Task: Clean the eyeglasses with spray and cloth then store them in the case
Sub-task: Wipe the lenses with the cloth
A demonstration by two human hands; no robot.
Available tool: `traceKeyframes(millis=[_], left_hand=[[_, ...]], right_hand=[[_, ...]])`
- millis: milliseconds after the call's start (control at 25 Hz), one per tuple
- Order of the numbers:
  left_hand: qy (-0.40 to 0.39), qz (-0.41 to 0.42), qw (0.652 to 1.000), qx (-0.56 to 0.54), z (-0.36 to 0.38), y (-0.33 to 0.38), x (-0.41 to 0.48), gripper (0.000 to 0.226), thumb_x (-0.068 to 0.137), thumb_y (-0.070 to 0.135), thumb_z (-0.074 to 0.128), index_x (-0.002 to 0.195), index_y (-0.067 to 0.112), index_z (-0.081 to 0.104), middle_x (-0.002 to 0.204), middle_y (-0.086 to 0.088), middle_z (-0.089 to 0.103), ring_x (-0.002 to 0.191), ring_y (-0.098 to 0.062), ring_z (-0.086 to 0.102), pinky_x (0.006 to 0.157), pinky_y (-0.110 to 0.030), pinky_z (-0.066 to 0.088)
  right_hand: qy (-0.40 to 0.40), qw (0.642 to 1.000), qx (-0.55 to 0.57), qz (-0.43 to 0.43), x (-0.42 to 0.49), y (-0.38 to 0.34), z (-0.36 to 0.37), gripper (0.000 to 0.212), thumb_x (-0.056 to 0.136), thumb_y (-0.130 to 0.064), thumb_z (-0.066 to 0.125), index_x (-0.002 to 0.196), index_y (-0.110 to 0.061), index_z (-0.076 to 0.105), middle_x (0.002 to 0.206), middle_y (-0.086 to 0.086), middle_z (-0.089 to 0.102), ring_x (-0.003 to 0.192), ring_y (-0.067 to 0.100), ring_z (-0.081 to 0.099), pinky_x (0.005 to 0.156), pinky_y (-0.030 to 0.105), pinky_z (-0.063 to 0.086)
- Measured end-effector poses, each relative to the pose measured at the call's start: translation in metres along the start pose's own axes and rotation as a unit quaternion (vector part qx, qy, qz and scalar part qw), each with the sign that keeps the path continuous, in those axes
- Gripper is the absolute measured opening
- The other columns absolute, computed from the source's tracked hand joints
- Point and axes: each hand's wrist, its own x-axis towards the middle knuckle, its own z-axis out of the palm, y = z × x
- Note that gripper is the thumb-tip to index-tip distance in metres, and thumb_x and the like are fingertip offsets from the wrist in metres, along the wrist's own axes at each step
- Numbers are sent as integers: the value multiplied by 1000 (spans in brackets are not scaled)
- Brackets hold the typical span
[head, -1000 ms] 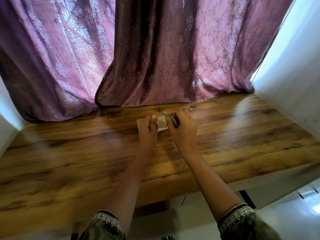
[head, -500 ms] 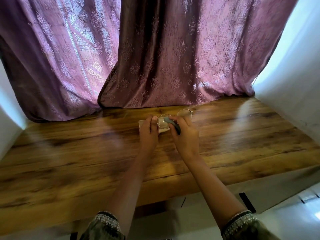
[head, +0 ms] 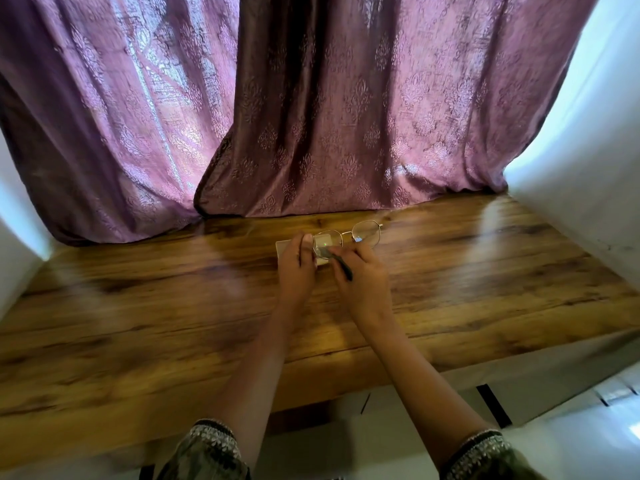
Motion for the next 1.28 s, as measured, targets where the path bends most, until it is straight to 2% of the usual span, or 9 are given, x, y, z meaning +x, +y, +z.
traceKeyframes(millis=[160, 240, 400, 520, 600, 800, 1040, 1160, 1280], left_hand=[[-8, 4, 1000, -6, 1, 3, 0, 31, 99, 16, 35, 70, 21, 46, 59, 3, 43, 53, -7, 40, 49, -14, 35], [-2, 13, 1000, -6, 2, 4, -1, 33, 99, 13, 35, 69, 21, 45, 59, 3, 43, 52, -2, 41, 49, -11, 34], [-7, 20, 1000, -9, 1, 3, -1, 34, 99, 12, 34, 68, 22, 44, 60, 5, 44, 50, 2, 43, 50, -12, 35], [-5, 12, 1000, -4, 0, 0, -1, 34, 99, 13, 35, 68, 22, 44, 61, 4, 44, 50, 2, 43, 50, -10, 36], [-8, 8, 1000, 3, 0, 0, -2, 34, 99, 15, 35, 68, 24, 44, 60, 4, 44, 48, 2, 43, 48, -9, 35], [-5, 22, 1000, 16, 0, 4, -2, 35, 99, 14, 34, 66, 22, 43, 59, 3, 43, 48, 2, 44, 47, -9, 35], [-5, 21, 999, 25, -3, -1, -5, 36, 99, 15, 34, 67, 27, 43, 61, 8, 44, 52, 1, 42, 52, -12, 35], [-3, 11, 999, 37, -4, -1, -3, 35, 99, 16, 35, 67, 27, 43, 59, 5, 45, 48, 0, 45, 49, -10, 36], [-11, 5, 1000, 22, -3, 2, -3, 34, 99, 16, 35, 67, 24, 44, 59, 3, 45, 46, 2, 45, 46, -8, 35]], right_hand=[[37, 999, -9, 27, 22, -4, -6, 15, 81, -12, 67, 96, -10, 68, 87, 7, 64, 72, 19, 62, 61, 31, 54], [44, 999, -12, 22, 28, -9, -4, 12, 79, -11, 68, 92, -8, 68, 86, 8, 65, 71, 22, 62, 59, 32, 53], [5, 1000, 0, -1, 13, -14, 5, 11, 80, -11, 67, 90, -8, 69, 84, 7, 65, 70, 20, 62, 58, 30, 52], [-14, 1000, -13, 8, -1, -7, 2, 10, 79, -10, 68, 89, -8, 68, 87, 6, 65, 73, 19, 62, 62, 25, 51], [-6, 999, -8, 34, 3, -3, -4, 9, 80, -10, 68, 88, -7, 68, 88, 6, 64, 73, 17, 61, 64, 22, 49], [48, 998, -12, 34, 27, -8, -5, 9, 78, -11, 70, 84, -4, 68, 82, 10, 65, 66, 21, 62, 58, 29, 53], [-9, 1000, -6, 2, -1, -15, 7, 8, 77, -6, 70, 84, -5, 68, 83, 7, 64, 68, 17, 60, 60, 18, 42], [-13, 999, -3, 32, -8, -5, -1, 8, 79, -8, 69, 86, -5, 67, 87, 7, 64, 73, 17, 61, 63, 19, 46], [14, 999, -6, 51, 4, -4, -7, 7, 80, -10, 67, 86, -7, 66, 86, 6, 63, 69, 13, 57, 60, 21, 47]])
